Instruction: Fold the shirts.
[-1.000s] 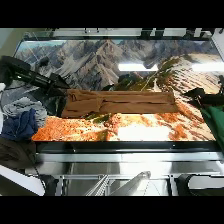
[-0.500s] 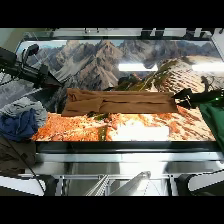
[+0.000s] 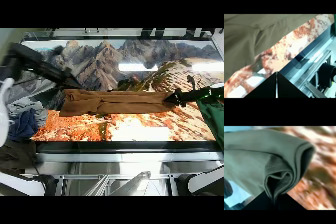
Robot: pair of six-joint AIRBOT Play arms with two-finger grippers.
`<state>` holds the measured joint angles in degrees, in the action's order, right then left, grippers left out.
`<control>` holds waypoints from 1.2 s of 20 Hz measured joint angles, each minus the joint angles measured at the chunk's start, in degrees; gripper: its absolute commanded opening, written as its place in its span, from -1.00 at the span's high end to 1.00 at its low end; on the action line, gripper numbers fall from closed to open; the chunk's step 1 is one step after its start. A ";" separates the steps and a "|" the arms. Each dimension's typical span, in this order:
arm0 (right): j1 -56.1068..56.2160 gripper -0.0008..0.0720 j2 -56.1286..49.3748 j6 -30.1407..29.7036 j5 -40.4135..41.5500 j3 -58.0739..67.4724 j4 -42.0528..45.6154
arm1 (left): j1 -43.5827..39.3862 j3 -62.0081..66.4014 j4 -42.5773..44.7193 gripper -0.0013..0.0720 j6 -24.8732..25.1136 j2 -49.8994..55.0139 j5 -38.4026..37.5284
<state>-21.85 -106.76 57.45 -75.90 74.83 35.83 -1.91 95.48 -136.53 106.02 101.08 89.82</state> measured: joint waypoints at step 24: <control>-0.74 0.92 5.60 0.81 -23.89 6.99 -22.97 | -22.27 20.90 -14.95 0.91 -2.69 20.00 -13.31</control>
<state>-22.59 -101.16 58.26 -99.79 81.82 12.86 -24.18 116.38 -151.48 103.33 121.08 76.51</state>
